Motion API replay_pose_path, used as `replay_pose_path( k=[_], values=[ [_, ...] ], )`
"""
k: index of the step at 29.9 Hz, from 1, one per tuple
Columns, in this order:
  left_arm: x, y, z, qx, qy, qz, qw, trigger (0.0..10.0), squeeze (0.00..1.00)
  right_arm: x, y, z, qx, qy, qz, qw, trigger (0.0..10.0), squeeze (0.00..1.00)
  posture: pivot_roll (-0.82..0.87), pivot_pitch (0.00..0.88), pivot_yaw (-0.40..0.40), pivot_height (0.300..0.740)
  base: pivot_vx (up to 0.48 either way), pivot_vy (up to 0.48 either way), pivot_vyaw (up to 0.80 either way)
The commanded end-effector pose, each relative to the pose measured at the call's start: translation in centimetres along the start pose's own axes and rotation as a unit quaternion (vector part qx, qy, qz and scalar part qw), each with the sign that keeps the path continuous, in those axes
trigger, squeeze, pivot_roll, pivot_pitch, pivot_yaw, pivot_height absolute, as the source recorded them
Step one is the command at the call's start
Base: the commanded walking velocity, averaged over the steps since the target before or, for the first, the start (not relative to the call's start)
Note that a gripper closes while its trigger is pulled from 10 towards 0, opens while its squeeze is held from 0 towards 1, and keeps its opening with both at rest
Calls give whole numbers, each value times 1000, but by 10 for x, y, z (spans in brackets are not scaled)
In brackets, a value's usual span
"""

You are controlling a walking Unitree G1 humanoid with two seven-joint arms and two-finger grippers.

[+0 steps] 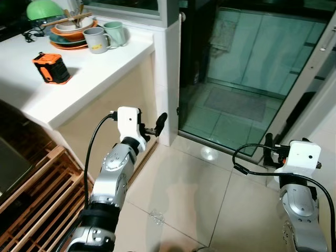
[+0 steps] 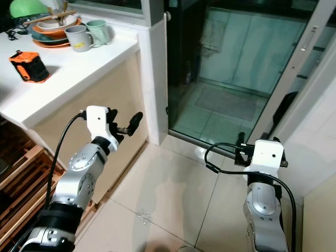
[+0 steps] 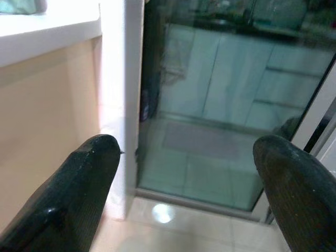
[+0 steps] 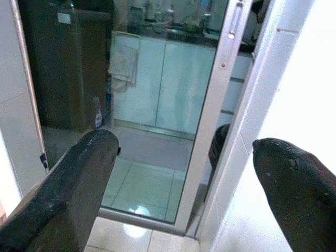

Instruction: Restocking fridge

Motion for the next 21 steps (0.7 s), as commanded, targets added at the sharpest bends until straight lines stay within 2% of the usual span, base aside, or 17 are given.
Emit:
replay_pose_path(
  k=[1,7,11,12,16,21],
  values=[
    [1,5,4,-17,7,-4,1000,10000,0,1,1,-3,-7,-5,-4,1000,10000,1000,-227,6,64,740,0,0,-756],
    [0,13,3,-23,7,-14,1000,10000,0,2,-3,-1,-6,-3,6,1000,10000,1000,-220,8,63,740,0,0,-761],
    [-2,18,-4,-40,-11,-26,999,10000,0,0,-3,0,-1,-4,9,1000,10000,1000,-222,10,65,740,0,0,-697],
    [-3,20,-10,-49,-17,-30,998,10000,0,0,-2,0,1,-7,8,1000,10000,1000,-226,11,66,740,420,0,-694],
    [-4,20,-14,-42,-24,-31,998,10000,0,-1,-1,-1,0,-8,6,1000,10000,1000,-226,11,66,740,428,0,-694],
    [-4,17,-14,-35,-22,-26,999,10000,0,-1,-1,-2,2,-9,6,1000,10000,1000,-231,14,65,740,431,0,-696]
  ],
)
Point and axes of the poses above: a point about 5 cm out from each wrist's last joint towards the gripper, its own x axis pointing back from the gripper into the wrist, its own y axis along the axis of the wrist's last joint, z = x × y, the point moved 2 cm from there along -x, pointing out of the wrist towards the gripper, and after that the axes turned 1 degree about x, right-handed, at the moved point
